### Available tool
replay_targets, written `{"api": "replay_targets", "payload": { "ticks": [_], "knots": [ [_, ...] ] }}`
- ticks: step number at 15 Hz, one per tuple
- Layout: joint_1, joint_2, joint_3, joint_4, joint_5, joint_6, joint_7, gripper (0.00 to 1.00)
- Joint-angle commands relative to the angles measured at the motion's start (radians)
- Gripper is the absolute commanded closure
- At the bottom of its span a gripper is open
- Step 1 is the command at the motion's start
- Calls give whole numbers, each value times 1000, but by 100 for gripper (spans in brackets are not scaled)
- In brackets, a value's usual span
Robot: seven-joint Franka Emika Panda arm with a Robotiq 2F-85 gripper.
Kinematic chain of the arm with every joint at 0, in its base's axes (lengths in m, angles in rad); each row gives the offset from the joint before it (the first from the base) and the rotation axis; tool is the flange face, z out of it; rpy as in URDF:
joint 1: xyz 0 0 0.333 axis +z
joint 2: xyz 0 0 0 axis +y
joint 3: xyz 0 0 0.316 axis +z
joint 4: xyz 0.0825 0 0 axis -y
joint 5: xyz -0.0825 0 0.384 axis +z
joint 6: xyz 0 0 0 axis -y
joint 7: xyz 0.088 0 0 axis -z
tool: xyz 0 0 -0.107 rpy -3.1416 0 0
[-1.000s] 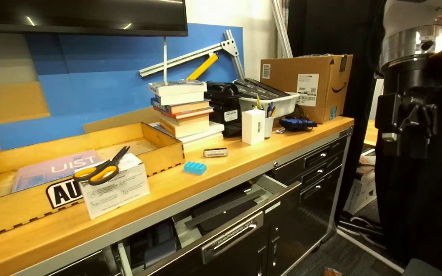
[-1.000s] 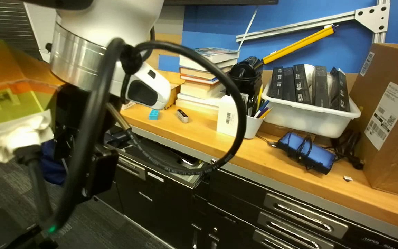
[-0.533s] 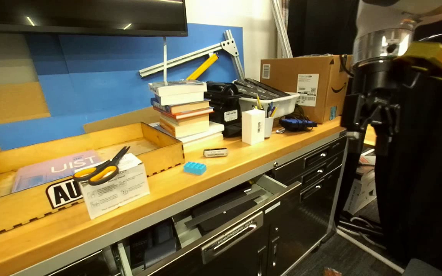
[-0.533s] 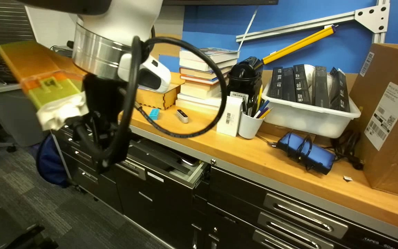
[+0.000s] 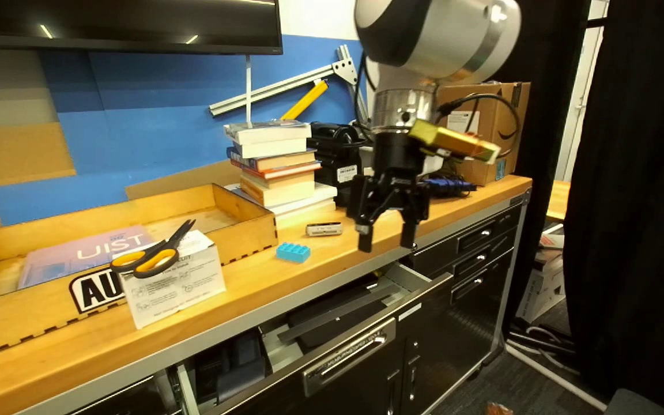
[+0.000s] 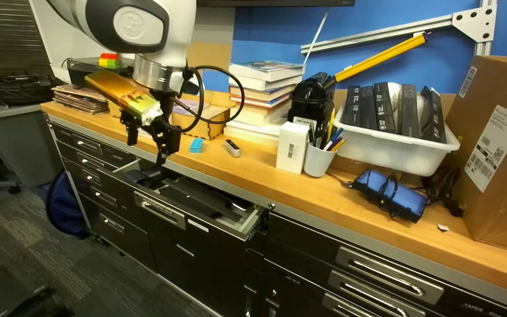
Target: Put the blue lego brick in the open drawer then close the drawer
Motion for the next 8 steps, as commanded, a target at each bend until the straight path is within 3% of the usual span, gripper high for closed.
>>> {"api": "replay_targets", "payload": {
  "ticks": [1,4,8],
  "knots": [
    [17,196,67,163,-17,153,87,0],
    [23,304,94,261,-97,287,179,0],
    [39,413,82,362,-235,393,293,0]
  ]
}}
